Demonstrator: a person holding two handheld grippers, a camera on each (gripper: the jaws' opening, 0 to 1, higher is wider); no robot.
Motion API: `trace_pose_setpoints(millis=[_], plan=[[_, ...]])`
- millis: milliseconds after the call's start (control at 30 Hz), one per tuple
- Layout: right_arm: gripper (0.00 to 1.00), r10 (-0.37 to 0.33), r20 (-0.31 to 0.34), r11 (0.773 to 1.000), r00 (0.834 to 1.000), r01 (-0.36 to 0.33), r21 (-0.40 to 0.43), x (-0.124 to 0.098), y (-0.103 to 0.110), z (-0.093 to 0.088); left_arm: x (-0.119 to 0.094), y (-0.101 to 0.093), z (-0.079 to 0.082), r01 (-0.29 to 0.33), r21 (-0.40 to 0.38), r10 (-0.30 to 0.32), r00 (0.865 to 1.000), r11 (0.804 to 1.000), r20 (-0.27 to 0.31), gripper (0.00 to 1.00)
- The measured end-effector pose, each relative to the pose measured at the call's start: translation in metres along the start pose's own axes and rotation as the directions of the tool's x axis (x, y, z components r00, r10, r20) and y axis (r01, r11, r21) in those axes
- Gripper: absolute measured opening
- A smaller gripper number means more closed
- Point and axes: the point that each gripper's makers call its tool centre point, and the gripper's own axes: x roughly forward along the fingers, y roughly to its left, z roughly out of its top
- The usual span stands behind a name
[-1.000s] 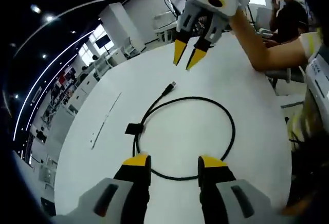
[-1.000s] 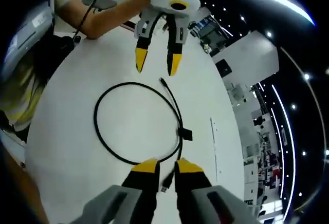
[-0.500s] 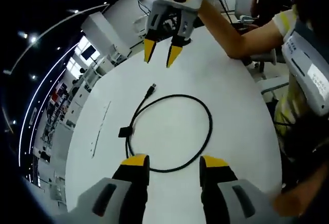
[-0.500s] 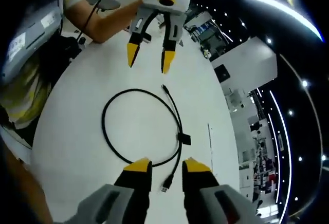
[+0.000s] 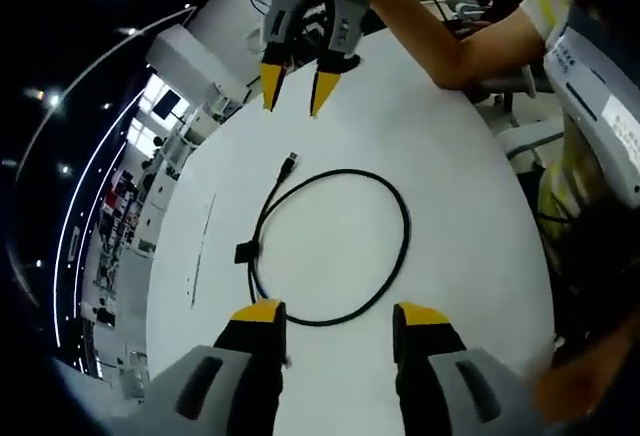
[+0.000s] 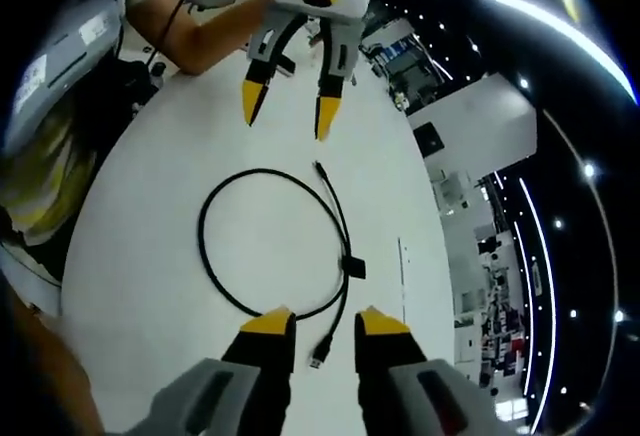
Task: Find the charging cable on the desk, coil it up and secure with Velcro.
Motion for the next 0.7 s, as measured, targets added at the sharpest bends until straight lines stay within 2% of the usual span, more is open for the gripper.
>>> trace_pose_setpoints(millis=[367,500,700], plan=[[0.27,-0.041,0.004,0.998,0.999,0.041,-0.055,-0.015,0.006,0.014,-0.012,-0.011,0.002,-0.041,0.076,0.043,0.999,0.996,-0.03,0.44],[0.27,-0.055,-0.003,0.997,0.998,0.055,-0.061,-0.021,0.007,0.013,-0.015,-0.012,-0.001,-0.061,0.076,0.064,0.997,0.995,-0.043,0.44],[0.27,-0.09,0.023,0.995,0.996,0.091,-0.047,-0.033,0.004,0.01,-0.025,-0.009,-0.008,-0.098,0.076,0.102,0.994,0.992,-0.05,0.44]])
